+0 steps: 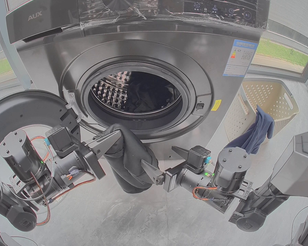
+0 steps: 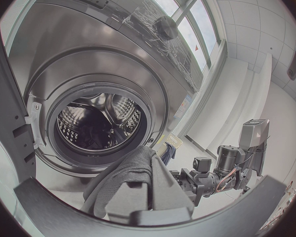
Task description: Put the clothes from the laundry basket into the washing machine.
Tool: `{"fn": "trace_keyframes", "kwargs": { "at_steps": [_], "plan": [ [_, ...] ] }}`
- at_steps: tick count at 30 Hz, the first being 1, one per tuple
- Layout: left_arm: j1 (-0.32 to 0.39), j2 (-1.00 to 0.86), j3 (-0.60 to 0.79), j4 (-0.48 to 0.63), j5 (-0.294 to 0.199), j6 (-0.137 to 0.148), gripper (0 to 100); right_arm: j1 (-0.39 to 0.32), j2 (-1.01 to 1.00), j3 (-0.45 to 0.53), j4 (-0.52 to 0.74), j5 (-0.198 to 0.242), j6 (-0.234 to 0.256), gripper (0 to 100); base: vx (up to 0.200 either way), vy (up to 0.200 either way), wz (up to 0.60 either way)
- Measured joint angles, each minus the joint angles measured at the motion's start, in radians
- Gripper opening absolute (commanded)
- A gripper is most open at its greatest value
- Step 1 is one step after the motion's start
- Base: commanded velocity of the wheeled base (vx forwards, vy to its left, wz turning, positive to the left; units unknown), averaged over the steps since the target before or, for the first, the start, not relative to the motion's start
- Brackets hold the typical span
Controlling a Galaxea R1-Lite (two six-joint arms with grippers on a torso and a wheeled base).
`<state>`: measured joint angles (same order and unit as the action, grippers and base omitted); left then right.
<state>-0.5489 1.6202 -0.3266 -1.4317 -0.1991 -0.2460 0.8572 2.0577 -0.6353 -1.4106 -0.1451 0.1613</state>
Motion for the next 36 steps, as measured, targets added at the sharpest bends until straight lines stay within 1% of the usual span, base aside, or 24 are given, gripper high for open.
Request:
{"fn": "trace_keyframes", "kwargs": {
  "at_steps": [7, 12, 18, 22, 25, 29, 36],
  "plan": [
    [0.004, 0.013, 0.000, -0.004, 0.002, 0.003, 0, 0.022, -0.015, 0.020, -0.014, 0.012, -0.004, 100, 0.000, 0.000, 0.00],
    [0.002, 0.024, -0.003, -0.014, 0.027, 0.004, 0, 0.036, -0.017, 0.023, -0.016, 0.030, -0.006, 100, 0.000, 0.000, 0.00],
    [0.000, 0.030, -0.003, -0.023, 0.029, 0.004, 0, 0.042, 0.036, -0.022, -0.043, 0.055, -0.035, 100, 0.000, 0.000, 0.00],
    [0.000, 0.032, -0.004, -0.025, 0.029, 0.004, 0, 0.047, 0.079, -0.064, -0.048, 0.061, -0.048, 100, 0.000, 0.000, 0.00],
    [0.000, 0.032, -0.005, -0.025, 0.029, 0.004, 0, 0.040, 0.108, -0.094, -0.048, 0.061, -0.053, 100, 0.000, 0.000, 0.00],
    [-0.001, 0.031, -0.004, -0.025, 0.029, 0.003, 0, 0.014, 0.135, -0.125, -0.049, 0.061, -0.060, 100, 0.000, 0.000, 0.00],
    [-0.002, 0.030, -0.001, -0.025, 0.028, 0.003, 0, -0.026, 0.139, -0.133, -0.049, 0.061, -0.063, 100, 0.000, 0.000, 0.00]
  ]
}}
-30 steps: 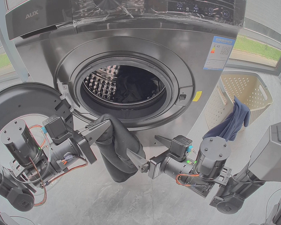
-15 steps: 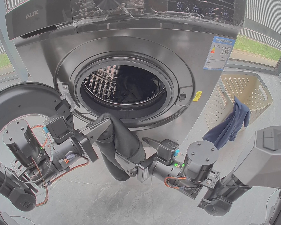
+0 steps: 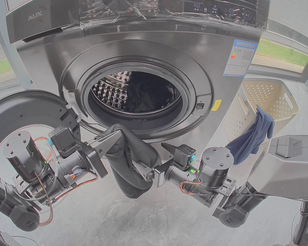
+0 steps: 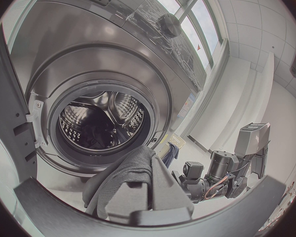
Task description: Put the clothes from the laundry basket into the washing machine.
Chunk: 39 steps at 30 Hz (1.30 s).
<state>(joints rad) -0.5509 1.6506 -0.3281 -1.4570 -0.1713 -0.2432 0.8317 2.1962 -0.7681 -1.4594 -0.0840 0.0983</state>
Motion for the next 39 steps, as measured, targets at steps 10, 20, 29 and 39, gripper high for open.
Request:
{"fn": "trace_keyframes", "kwargs": {
  "at_steps": [10, 20, 29, 39],
  "plan": [
    [0.000, -0.001, 0.004, -0.001, -0.001, 0.001, 0, -0.073, -0.061, 0.037, 0.008, 0.000, -0.001, 100, 0.000, 0.000, 0.00],
    [0.001, -0.004, 0.004, -0.001, -0.002, 0.001, 0, -0.114, -0.072, 0.039, 0.013, 0.000, -0.005, 100, 0.000, 0.000, 0.00],
    [-0.001, -0.010, 0.008, -0.002, -0.003, 0.001, 0, -0.128, -0.048, -0.002, 0.015, -0.001, -0.005, 100, 0.000, 0.000, 0.00],
    [-0.026, -0.009, 0.016, -0.021, -0.003, -0.002, 0, -0.110, 0.021, -0.105, 0.038, -0.001, -0.012, 100, 0.000, 0.000, 0.00]
  ]
}}
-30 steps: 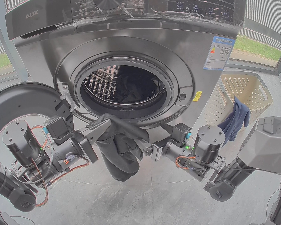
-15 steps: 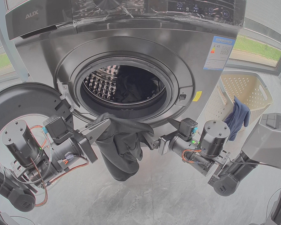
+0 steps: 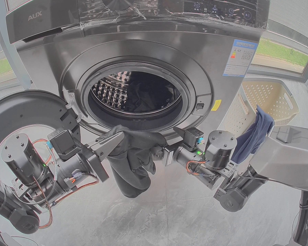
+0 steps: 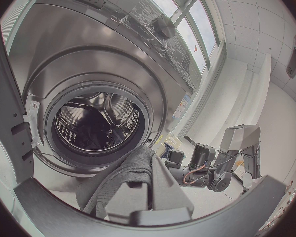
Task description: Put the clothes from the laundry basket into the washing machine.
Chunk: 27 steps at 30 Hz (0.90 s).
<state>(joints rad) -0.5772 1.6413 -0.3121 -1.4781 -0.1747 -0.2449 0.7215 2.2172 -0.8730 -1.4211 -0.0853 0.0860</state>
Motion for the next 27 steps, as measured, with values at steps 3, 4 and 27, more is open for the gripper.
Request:
{"fn": "trace_keyframes", "kwargs": {
  "at_steps": [3, 4, 27],
  "plan": [
    [-0.002, 0.001, 0.000, 0.000, 0.000, 0.000, 0, 0.021, 0.016, -0.008, 0.000, 0.001, -0.004, 100, 0.000, 0.000, 0.00],
    [-0.002, 0.001, 0.000, 0.000, 0.000, 0.000, 0, 0.028, 0.021, -0.009, -0.001, 0.001, -0.004, 100, 0.000, 0.000, 0.00],
    [-0.002, 0.026, 0.015, -0.001, 0.001, -0.001, 0, 0.119, 0.019, -0.038, -0.030, 0.027, 0.009, 0, 0.000, 0.000, 0.00]
  ]
}}
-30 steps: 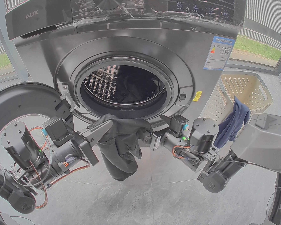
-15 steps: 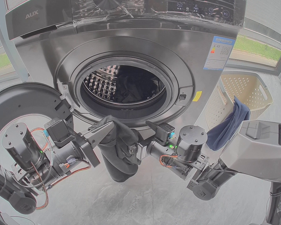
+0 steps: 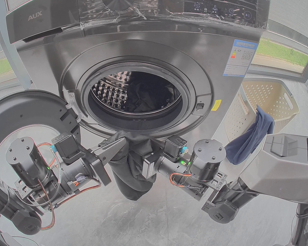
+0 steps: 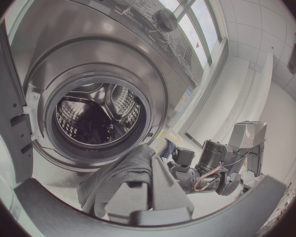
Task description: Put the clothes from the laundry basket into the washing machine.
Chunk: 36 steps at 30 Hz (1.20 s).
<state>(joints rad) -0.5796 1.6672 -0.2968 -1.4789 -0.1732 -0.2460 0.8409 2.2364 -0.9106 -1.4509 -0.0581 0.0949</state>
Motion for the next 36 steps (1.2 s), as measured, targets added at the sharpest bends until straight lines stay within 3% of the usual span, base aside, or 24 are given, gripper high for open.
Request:
{"fn": "trace_keyframes", "kwargs": {
  "at_steps": [9, 20, 21, 36],
  "plan": [
    [0.007, 0.004, -0.013, 0.000, -0.001, -0.014, 0, 0.007, -0.061, 0.106, 0.000, -0.003, 0.000, 0, 0.000, 0.000, 0.00],
    [0.009, 0.004, -0.013, -0.001, -0.008, -0.017, 0, -0.043, -0.186, 0.241, -0.003, -0.005, 0.000, 0, 0.000, 0.000, 0.00],
    [0.009, 0.004, -0.011, -0.001, -0.008, -0.017, 100, -0.042, -0.190, 0.244, -0.002, -0.005, 0.000, 0, 0.000, 0.000, 0.00],
    [-0.017, 0.040, 0.040, 0.000, -0.013, -0.017, 100, -0.013, -0.245, 0.233, -0.032, -0.004, 0.012, 0, 0.000, 0.000, 0.00]
  ]
}}
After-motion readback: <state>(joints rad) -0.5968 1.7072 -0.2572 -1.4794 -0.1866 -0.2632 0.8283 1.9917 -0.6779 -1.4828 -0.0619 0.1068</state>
